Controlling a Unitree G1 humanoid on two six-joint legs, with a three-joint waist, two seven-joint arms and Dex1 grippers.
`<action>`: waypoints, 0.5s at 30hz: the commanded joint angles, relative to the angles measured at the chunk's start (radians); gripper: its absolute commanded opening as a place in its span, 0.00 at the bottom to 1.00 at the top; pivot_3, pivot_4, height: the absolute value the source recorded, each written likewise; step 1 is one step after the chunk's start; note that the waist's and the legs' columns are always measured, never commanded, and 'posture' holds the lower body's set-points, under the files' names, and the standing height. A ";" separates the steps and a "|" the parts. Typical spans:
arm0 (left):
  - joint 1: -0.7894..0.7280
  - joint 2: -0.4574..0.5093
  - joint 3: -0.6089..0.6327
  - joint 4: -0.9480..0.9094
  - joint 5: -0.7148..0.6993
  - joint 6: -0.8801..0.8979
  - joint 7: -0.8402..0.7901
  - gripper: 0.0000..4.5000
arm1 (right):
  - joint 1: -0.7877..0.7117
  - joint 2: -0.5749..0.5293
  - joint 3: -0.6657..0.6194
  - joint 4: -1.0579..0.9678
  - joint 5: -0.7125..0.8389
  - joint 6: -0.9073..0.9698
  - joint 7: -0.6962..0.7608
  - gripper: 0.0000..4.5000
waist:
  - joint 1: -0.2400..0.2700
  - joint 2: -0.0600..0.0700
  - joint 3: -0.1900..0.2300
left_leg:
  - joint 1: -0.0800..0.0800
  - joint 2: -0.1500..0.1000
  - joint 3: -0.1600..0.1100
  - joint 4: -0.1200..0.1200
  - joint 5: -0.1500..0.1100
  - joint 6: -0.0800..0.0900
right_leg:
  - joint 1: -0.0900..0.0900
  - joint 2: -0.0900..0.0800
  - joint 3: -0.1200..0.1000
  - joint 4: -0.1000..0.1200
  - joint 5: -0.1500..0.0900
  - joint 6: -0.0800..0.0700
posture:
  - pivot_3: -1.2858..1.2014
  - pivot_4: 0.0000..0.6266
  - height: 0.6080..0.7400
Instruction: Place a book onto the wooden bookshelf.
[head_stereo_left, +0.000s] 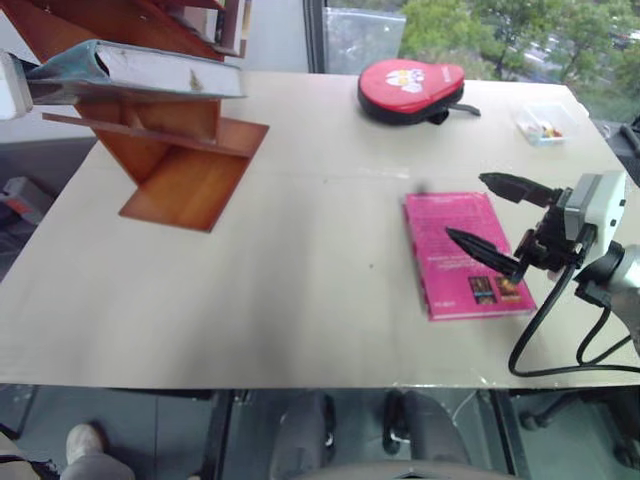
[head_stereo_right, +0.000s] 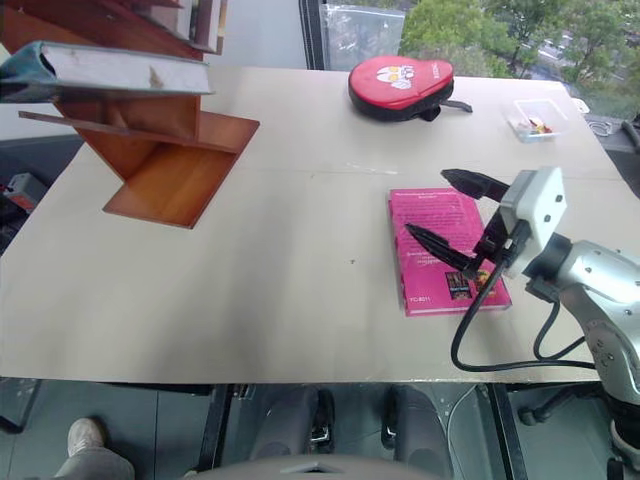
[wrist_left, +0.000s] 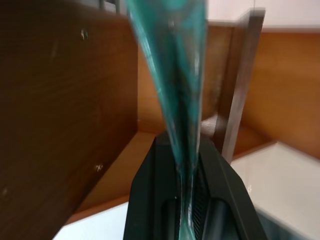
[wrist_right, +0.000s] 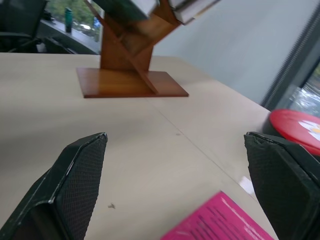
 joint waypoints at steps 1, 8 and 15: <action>-0.098 -0.042 -0.065 0.131 0.104 -0.057 0.066 0.00 | -0.043 0.007 0.012 -0.050 -0.005 -0.007 0.003 1.00 | -0.001 0.000 0.000 | 0.000 0.000 0.000 0.001 -0.001 0.001 | 0.000 0.000 0.000 0.000 0.000 0.000 | 0.52 0.24 1.00; -0.185 -0.087 -0.131 0.262 0.182 -0.112 0.120 0.09 | -0.150 0.029 0.061 -0.088 0.002 0.009 -0.005 1.00 | -0.010 0.001 0.001 | 0.001 0.001 0.001 0.002 -0.001 0.001 | 0.000 0.001 0.002 0.003 0.002 0.004 | 0.52 0.24 1.00; -0.180 -0.071 -0.079 0.286 0.111 -0.126 0.075 0.77 | -0.192 0.052 0.082 -0.067 0.003 0.010 0.012 1.00 | -0.021 0.000 0.001 | 0.000 0.001 0.001 0.003 -0.001 0.002 | -0.001 0.000 0.002 0.003 0.002 0.004 | 0.52 0.24 1.00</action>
